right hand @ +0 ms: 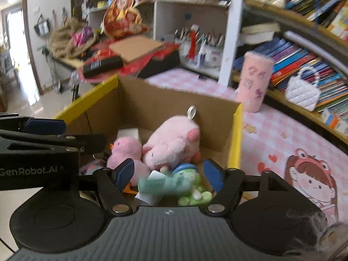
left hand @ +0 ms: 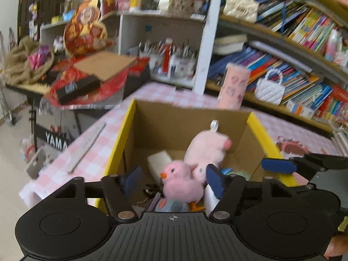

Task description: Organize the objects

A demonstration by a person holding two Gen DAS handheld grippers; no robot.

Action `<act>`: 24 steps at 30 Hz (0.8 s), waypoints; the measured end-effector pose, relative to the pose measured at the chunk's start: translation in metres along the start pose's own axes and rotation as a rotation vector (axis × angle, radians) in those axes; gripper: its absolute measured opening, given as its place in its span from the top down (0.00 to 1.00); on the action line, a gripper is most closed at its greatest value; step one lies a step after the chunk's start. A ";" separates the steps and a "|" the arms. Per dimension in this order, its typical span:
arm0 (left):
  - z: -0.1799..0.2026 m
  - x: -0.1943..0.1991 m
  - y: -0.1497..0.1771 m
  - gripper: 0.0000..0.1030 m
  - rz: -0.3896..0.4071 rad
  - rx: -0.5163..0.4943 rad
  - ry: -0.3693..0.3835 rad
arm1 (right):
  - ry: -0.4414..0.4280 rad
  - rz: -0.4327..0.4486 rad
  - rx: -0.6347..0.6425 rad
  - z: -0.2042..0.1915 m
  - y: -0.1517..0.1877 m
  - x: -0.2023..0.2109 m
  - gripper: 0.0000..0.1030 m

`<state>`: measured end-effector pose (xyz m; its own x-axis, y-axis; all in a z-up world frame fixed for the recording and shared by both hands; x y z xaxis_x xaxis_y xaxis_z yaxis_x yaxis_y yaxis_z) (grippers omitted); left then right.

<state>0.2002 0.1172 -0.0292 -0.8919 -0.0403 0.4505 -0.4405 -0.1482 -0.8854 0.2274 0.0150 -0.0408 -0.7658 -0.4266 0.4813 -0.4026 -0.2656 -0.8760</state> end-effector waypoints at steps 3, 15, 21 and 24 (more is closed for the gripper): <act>0.010 0.021 -0.014 0.29 0.064 0.000 0.023 | 0.039 0.071 -0.029 0.005 -0.007 0.033 0.30; 0.048 0.103 -0.017 0.08 0.196 -0.034 0.134 | 0.318 0.156 -0.180 0.030 0.032 0.154 0.25; 0.058 0.123 0.025 0.08 0.120 -0.058 0.160 | 0.450 0.126 -0.239 0.032 0.075 0.198 0.23; 0.063 0.132 0.046 0.08 0.085 -0.082 0.159 | 0.505 0.103 -0.266 0.033 0.095 0.215 0.21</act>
<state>0.0686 0.0425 -0.0030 -0.9283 0.1086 0.3555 -0.3638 -0.0695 -0.9289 0.0412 -0.1301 -0.0199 -0.9259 0.0437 0.3752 -0.3751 0.0099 -0.9269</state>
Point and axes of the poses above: each gripper's, at about its wrist camera, not at the fingertips, and x roughly against the way its jaws point, z to its right, y to its underside, the point moved 9 cm from there along -x, roughly the way its jaws point, and after that the axes turned 9 degrees about z, right-handed, at the moved point
